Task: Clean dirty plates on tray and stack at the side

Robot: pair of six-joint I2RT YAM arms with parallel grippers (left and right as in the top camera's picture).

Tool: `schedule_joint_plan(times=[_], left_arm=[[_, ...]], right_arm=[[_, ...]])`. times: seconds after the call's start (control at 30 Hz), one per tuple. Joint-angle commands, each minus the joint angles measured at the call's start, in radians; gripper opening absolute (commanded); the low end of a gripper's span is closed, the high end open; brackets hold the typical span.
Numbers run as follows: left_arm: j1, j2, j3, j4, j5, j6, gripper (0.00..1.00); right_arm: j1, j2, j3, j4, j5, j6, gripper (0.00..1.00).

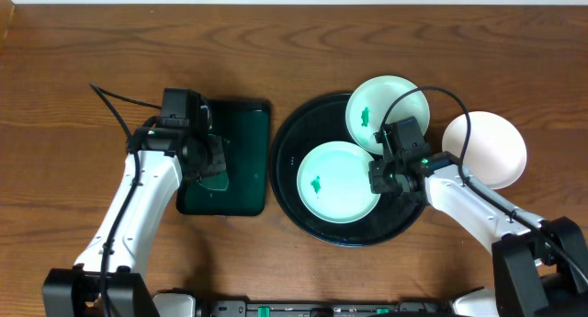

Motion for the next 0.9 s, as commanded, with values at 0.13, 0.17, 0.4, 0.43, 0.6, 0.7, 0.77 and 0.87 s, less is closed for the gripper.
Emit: schedule_joint_plan(times=[0.13, 0.17, 0.4, 0.43, 0.6, 0.7, 0.77, 0.87], left_arm=[[-0.001, -0.007, -0.004, 0.002, -0.013, -0.009, 0.07], [-0.001, -0.007, -0.004, 0.002, -0.013, -0.009, 0.07], [-0.001, -0.007, -0.004, 0.002, -0.013, -0.009, 0.07], [-0.001, -0.007, -0.004, 0.002, -0.013, -0.009, 0.07], [-0.001, -0.007, -0.004, 0.011, -0.013, -0.009, 0.07], [-0.001, -0.007, -0.004, 0.022, -0.013, -0.009, 0.07], [-0.001, -0.007, -0.004, 0.027, -0.013, -0.009, 0.07], [-0.001, -0.007, -0.002, 0.035, -0.021, -0.01, 0.07]], right_arm=[[0.01, 0.008, 0.003, -0.013, -0.019, 0.001, 0.01], [0.01, 0.008, 0.003, -0.013, -0.019, 0.001, 0.01], [0.01, 0.008, 0.003, -0.019, -0.019, 0.042, 0.01], [0.01, 0.008, 0.003, -0.02, -0.019, 0.046, 0.01], [0.01, 0.008, 0.003, -0.019, -0.018, 0.046, 0.01], [0.01, 0.008, 0.003, -0.019, -0.019, 0.046, 0.01], [0.01, 0.008, 0.003, -0.018, -0.019, 0.046, 0.01], [0.01, 0.008, 0.003, -0.015, -0.019, 0.047, 0.01]])
